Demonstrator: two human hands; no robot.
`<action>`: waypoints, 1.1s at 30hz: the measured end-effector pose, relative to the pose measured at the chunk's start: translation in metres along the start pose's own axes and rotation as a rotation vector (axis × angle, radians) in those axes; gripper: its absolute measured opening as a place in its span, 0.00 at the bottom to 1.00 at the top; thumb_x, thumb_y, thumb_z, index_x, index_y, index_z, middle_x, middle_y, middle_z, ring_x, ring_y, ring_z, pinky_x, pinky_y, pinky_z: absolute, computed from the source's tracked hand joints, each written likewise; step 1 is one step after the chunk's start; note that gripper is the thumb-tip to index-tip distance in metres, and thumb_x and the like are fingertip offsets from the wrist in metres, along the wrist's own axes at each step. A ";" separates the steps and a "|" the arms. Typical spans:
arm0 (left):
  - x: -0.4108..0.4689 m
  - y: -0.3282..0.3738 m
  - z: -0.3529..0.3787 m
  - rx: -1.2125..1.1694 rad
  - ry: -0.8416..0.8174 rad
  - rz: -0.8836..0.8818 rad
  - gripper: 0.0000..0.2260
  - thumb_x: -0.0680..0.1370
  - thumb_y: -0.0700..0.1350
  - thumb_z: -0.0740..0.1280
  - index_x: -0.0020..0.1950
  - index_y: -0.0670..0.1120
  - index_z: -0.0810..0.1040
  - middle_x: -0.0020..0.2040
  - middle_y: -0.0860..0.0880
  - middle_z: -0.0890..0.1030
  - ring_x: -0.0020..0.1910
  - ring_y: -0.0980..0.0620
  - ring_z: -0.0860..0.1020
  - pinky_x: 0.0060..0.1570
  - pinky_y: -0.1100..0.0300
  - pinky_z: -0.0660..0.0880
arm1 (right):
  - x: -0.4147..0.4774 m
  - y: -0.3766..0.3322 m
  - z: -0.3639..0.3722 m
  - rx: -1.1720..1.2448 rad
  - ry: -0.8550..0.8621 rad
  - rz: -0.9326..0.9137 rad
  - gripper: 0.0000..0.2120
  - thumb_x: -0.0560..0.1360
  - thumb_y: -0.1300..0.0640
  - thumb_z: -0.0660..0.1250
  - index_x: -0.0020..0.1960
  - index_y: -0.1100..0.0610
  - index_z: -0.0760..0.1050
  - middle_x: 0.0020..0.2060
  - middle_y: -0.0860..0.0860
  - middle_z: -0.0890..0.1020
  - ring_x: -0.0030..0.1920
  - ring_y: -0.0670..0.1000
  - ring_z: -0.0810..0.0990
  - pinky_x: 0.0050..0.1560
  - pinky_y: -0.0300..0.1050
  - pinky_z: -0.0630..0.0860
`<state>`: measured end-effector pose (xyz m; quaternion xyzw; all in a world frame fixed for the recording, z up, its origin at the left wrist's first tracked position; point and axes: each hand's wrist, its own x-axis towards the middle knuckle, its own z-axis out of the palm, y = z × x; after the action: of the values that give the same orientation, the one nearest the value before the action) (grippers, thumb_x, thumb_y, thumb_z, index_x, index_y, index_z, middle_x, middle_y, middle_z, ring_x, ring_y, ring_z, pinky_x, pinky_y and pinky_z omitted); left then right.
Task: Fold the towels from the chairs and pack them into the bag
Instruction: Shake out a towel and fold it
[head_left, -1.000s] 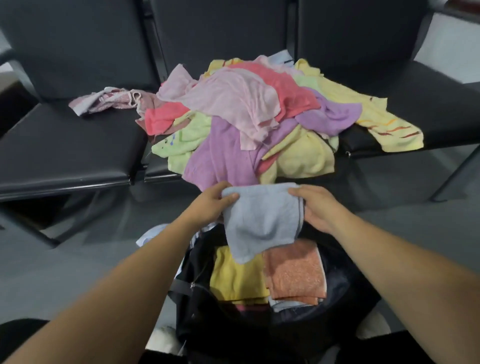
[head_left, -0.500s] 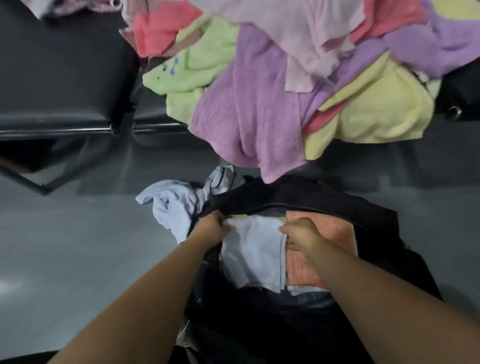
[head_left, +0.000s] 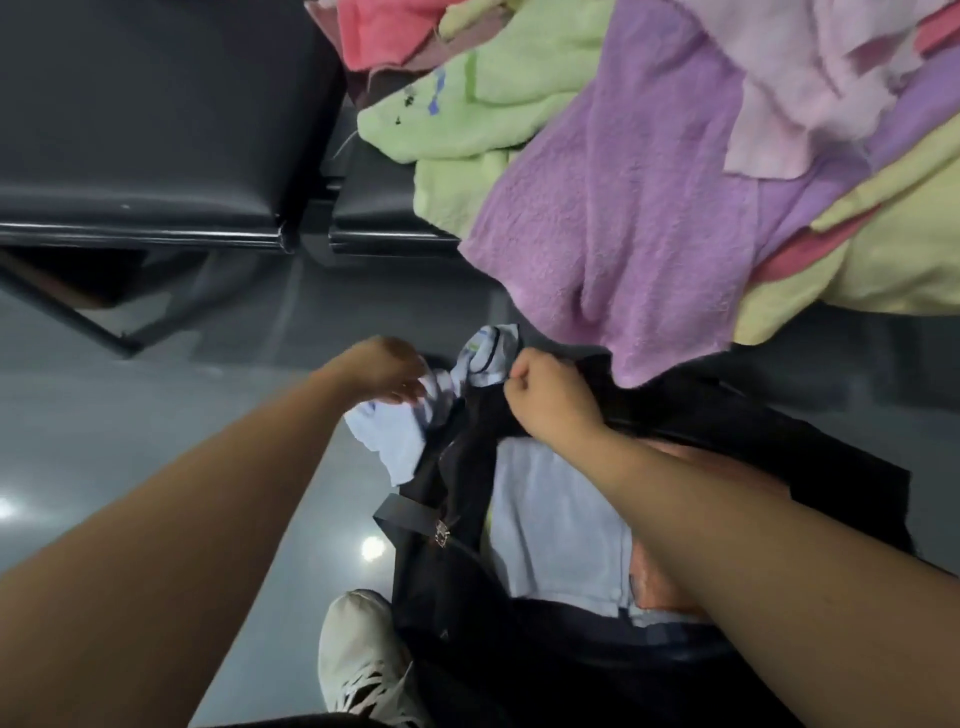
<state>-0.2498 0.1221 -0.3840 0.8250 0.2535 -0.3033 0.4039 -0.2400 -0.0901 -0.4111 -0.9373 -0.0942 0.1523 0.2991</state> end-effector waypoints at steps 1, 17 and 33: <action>0.010 -0.013 -0.006 0.060 0.129 -0.024 0.08 0.83 0.38 0.63 0.44 0.43 0.77 0.50 0.39 0.84 0.45 0.44 0.84 0.50 0.52 0.80 | 0.009 -0.011 0.008 -0.008 -0.024 -0.028 0.07 0.77 0.61 0.63 0.48 0.62 0.78 0.50 0.61 0.83 0.53 0.63 0.81 0.49 0.51 0.75; 0.079 -0.128 0.041 -0.964 0.203 -0.390 0.09 0.80 0.38 0.70 0.41 0.42 0.73 0.34 0.46 0.70 0.33 0.51 0.69 0.35 0.60 0.68 | 0.099 -0.036 0.138 0.185 -0.551 0.289 0.11 0.73 0.62 0.72 0.56 0.61 0.80 0.54 0.61 0.84 0.47 0.56 0.81 0.58 0.55 0.82; -0.095 -0.009 -0.045 -0.207 -0.153 0.240 0.10 0.80 0.39 0.70 0.59 0.35 0.81 0.51 0.44 0.81 0.52 0.49 0.79 0.60 0.52 0.77 | -0.034 -0.092 -0.069 0.425 -0.362 0.014 0.10 0.73 0.62 0.75 0.52 0.63 0.80 0.38 0.57 0.80 0.33 0.53 0.77 0.36 0.46 0.76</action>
<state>-0.3076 0.1478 -0.2998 0.7777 0.1517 -0.2871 0.5382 -0.2559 -0.0619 -0.2961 -0.8117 -0.1056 0.3355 0.4663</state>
